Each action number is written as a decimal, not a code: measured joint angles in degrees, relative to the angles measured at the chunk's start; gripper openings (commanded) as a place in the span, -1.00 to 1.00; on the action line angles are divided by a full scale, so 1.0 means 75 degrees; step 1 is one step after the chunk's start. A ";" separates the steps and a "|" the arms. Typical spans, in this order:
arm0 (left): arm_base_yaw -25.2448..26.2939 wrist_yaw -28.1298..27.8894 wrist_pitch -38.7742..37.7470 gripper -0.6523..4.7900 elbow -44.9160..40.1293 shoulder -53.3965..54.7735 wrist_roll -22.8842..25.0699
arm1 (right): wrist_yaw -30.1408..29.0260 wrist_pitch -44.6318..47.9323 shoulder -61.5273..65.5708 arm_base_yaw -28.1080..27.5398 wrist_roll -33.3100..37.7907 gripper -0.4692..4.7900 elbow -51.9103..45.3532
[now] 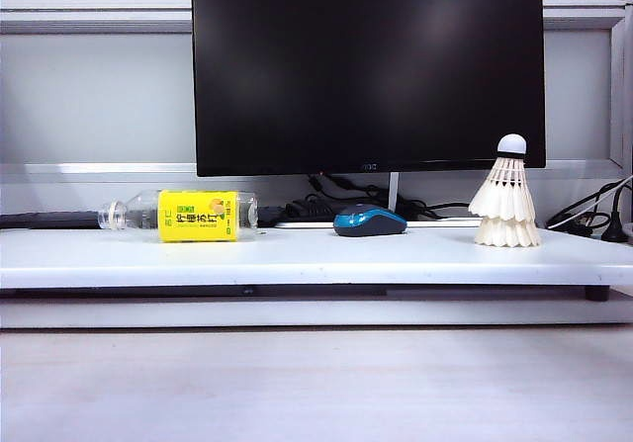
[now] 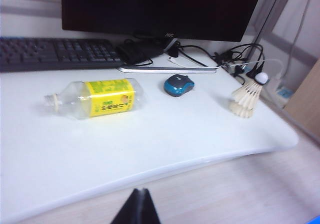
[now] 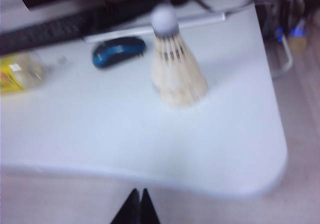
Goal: Stack the badminton balls on the table vertically.
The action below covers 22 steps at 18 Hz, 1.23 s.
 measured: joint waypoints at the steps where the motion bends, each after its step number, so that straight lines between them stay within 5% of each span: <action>1: 0.0000 -0.0015 0.0006 -0.78 -0.0003 0.0000 -0.0201 | 0.0003 0.0035 0.0000 0.0000 0.0000 -0.84 -0.0146; 9: 0.0000 -0.0026 0.3800 -0.78 -0.2477 0.0000 -0.0294 | 0.0015 0.0662 -0.0003 0.0000 -0.1364 -0.84 -0.0527; 22: 0.0000 -0.0035 0.4476 -0.78 -0.3934 -0.0006 0.1052 | -0.0015 0.1746 -0.0052 -0.0003 -0.2314 -0.84 -0.1381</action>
